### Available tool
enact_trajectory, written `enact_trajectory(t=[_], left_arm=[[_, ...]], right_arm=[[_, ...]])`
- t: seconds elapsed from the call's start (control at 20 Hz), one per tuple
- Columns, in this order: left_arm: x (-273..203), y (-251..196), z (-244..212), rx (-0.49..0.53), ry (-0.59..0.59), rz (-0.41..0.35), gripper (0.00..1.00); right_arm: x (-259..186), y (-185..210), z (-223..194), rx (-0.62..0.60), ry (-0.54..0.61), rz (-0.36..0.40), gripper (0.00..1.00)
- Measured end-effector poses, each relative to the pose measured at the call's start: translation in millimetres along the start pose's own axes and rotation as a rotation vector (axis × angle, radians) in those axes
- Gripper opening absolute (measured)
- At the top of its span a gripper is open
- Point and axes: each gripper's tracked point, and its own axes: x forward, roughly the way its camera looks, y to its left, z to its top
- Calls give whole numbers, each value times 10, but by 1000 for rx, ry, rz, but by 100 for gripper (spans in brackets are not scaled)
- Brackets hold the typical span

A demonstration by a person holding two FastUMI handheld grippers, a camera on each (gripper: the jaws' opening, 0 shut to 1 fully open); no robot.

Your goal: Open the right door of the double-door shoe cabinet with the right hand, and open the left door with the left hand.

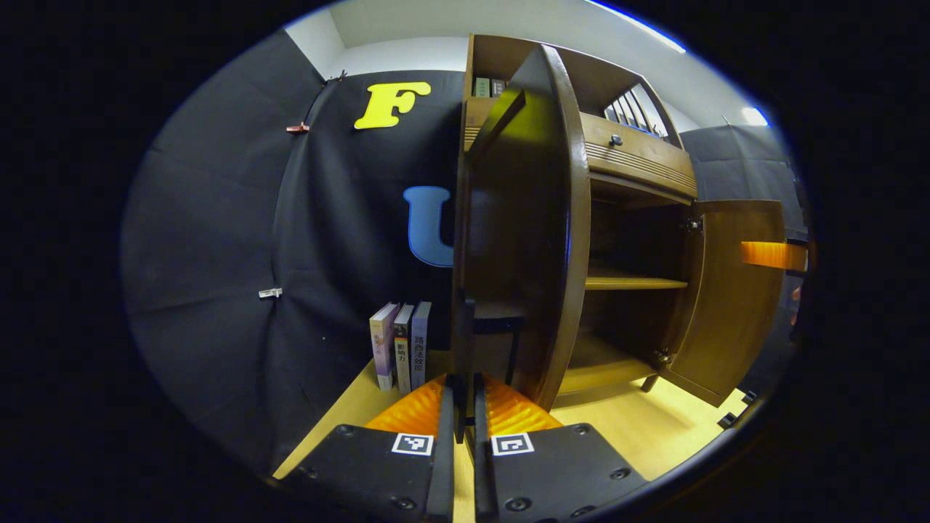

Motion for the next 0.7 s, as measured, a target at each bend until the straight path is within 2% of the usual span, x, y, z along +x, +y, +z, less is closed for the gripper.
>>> enact_trajectory(t=[0.05, 0.1, 0.15, 0.35, 0.4, 0.5, 0.55, 0.6, 0.7], left_arm=[[-6, 53, -3, -2, -3, 1, 13], [-13, 85, 14, -7, -8, -11, 12], [-17, 75, 12, -18, -10, -32, 11], [-33, 85, 20, -30, -13, -82, 11], [-42, 82, 23, -22, -12, -83, 11], [-78, 73, 51, 2, -14, -74, 11], [-101, 74, 49, 15, -15, -67, 18], [-118, 78, 53, 28, -14, -56, 11], [-192, 87, 48, 53, -6, -36, 13]], right_arm=[[2, 13, 20, 0, -4, 1, 98], [3, 14, 29, -1, -7, 0, 95], [1, 7, 35, 0, -6, -4, 98], [2, -31, 52, 10, -4, -13, 96], [3, -48, 51, 11, -3, -16, 98], [-16, -82, 46, 14, -2, -20, 96], [-33, -100, 40, 16, -2, -21, 96], [-32, -104, 38, 18, -1, -21, 96], [-42, -126, 31, 18, 0, -23, 98]])
